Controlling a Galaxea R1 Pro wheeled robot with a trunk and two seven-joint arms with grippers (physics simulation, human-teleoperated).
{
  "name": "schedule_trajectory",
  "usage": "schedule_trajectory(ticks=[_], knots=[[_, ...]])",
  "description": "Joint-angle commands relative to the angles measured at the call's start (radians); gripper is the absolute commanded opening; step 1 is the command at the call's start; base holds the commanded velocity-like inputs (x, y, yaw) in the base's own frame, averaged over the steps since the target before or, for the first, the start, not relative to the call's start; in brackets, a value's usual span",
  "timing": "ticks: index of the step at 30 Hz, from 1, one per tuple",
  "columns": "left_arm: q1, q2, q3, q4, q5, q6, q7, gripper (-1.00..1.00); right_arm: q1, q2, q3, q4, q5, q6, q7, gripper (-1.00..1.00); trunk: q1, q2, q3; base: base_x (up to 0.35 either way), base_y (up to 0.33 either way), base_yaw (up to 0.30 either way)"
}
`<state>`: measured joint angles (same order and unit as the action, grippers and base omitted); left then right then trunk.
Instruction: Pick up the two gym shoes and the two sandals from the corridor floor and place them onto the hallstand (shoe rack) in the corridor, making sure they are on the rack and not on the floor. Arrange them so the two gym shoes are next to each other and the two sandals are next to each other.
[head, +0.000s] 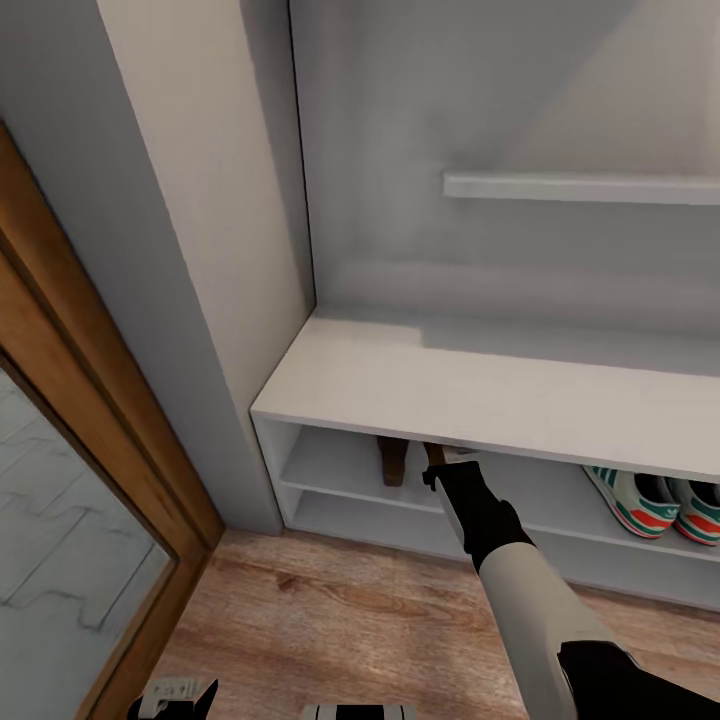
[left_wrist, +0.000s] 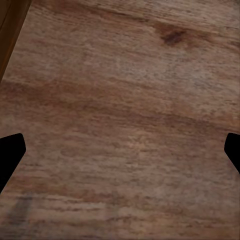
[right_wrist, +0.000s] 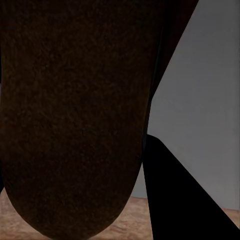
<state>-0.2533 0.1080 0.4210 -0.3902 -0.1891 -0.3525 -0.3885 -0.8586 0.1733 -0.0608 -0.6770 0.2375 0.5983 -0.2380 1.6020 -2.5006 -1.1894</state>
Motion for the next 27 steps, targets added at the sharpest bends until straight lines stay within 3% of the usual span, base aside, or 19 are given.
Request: schedule_trajectory(ticks=[1, 16, 17, 27], knots=[[-0.001, -0.001, 0.009, 0.001, -0.009, -0.005, -0.006, 1.0, 0.0, 0.001, -0.004, -0.001, 0.005, 0.005, -0.001, -1.0, 0.0, 0.0, -0.001, 0.0, 0.0, 0.0], [-0.001, -0.001, 0.009, 0.001, -0.009, -0.004, -0.006, 1.0, 0.0, 0.001, -0.004, -0.001, 0.005, 0.005, -0.001, -1.0, 0.0, 0.0, -0.001, 0.0, 0.0, 0.0], [-0.001, -0.001, 0.009, 0.001, -0.009, -0.004, -0.006, 1.0, 0.0, 0.001, -0.004, -0.001, 0.005, 0.005, -0.001, 1.0, 0.0, 0.0, -0.001, 0.0, 0.0, 0.0], [-0.001, -0.001, 0.009, 0.001, -0.009, -0.006, -0.007, 1.0, 0.0, 0.001, -0.004, -0.001, 0.005, 0.005, -0.001, 1.0, 0.0, 0.0, -0.001, 0.0, 0.0, 0.0]])
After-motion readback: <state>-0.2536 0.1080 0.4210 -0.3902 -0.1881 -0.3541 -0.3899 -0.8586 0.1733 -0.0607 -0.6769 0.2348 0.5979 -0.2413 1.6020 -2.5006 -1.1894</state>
